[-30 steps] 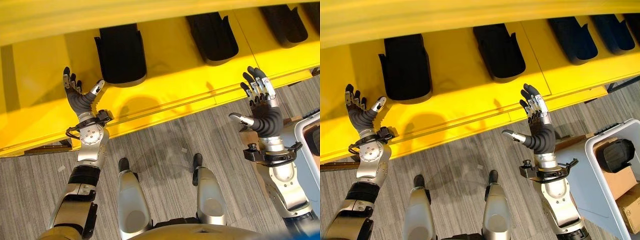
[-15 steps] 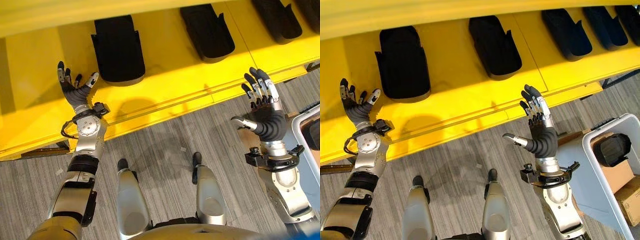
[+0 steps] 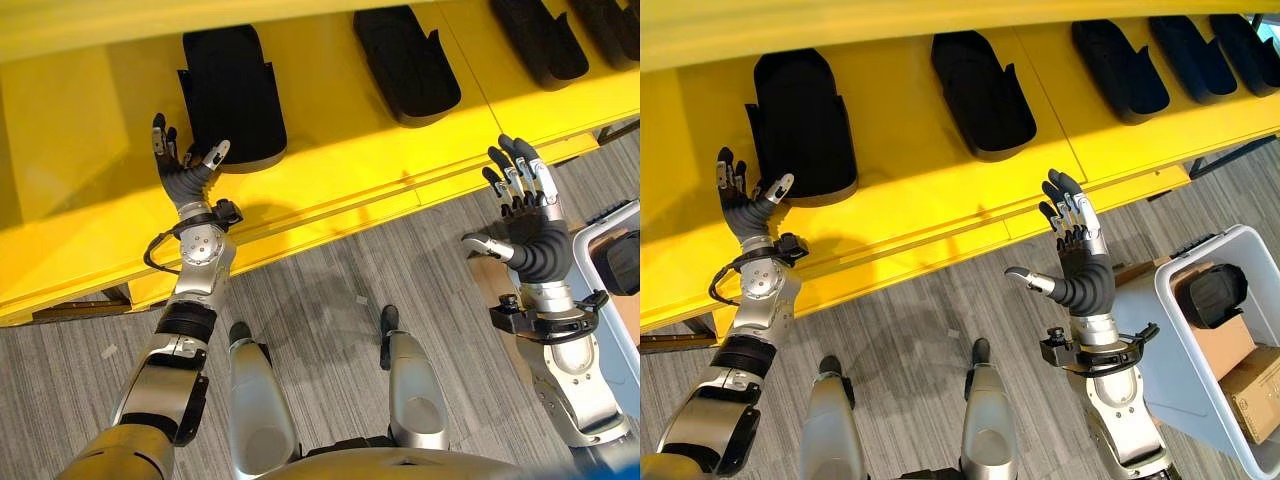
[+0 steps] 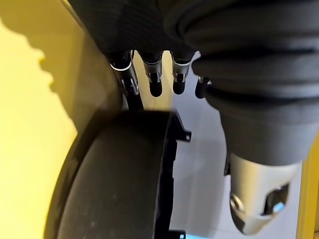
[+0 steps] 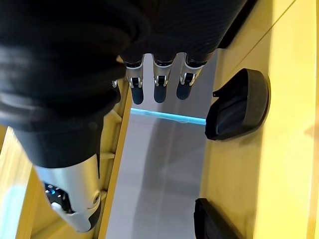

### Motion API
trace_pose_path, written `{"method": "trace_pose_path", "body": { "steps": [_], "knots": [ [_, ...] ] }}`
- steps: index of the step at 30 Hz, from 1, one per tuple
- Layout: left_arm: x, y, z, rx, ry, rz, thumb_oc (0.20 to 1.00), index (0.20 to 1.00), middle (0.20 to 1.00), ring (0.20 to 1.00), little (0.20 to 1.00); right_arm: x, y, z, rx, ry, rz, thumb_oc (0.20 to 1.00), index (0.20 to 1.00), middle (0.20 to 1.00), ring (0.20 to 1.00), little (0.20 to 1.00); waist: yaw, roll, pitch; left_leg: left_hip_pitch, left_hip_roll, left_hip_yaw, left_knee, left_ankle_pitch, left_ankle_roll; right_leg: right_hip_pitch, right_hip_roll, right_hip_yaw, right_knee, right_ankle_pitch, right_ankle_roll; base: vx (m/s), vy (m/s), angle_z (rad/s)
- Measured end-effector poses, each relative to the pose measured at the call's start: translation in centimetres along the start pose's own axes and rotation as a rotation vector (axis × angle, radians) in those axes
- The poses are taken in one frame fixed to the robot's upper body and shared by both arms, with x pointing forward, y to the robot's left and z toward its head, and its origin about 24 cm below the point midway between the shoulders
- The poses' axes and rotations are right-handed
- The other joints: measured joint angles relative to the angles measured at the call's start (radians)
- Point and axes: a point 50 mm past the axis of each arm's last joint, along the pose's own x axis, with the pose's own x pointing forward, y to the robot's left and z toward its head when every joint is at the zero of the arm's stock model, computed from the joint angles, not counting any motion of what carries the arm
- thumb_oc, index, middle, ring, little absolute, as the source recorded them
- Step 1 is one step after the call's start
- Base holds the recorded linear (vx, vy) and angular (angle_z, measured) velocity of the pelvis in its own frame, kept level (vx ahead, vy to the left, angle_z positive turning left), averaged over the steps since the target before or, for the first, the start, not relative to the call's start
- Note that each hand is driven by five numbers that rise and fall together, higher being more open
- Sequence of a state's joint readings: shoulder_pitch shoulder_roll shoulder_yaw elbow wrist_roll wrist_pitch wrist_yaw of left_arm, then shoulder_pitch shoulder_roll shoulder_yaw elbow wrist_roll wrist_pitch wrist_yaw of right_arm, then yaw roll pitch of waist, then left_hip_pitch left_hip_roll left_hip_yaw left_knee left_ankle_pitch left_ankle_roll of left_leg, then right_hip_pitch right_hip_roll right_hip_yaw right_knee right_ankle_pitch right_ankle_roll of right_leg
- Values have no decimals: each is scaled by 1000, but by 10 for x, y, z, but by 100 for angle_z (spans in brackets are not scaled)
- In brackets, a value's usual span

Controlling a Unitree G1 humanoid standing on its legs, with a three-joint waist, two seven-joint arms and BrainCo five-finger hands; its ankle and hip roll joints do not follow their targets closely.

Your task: Move parts from the plastic box to the shelf.

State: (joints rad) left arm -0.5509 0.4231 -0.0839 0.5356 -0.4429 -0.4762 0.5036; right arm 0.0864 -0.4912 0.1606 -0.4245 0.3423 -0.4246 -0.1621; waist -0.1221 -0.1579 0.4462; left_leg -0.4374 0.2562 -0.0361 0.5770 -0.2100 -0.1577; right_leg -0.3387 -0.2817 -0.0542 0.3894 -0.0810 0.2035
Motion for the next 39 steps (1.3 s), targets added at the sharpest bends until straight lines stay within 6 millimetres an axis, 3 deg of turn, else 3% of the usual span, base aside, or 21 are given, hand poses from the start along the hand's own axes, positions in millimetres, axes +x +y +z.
{"method": "trace_pose_path", "body": {
  "steps": [21,39],
  "knots": [
    [-5,-3,-5,-2,20,-31,1000,1000,1000,1000,1000,0,0,0,0,0,1,1000,1000,1000,1000,1000,1,2,-9,1,0,4,3,2,-4,-3,0,5,3,4,4,0,0,0],
    [-17,-18,-11,-21,47,-94,1000,1000,1000,1000,1000,0,0,0,0,1,2,1000,1000,1000,1000,1000,0,13,-14,1,0,10,1,1,-3,-11,-1,13,6,2,1,0,0,0]
  ]
}}
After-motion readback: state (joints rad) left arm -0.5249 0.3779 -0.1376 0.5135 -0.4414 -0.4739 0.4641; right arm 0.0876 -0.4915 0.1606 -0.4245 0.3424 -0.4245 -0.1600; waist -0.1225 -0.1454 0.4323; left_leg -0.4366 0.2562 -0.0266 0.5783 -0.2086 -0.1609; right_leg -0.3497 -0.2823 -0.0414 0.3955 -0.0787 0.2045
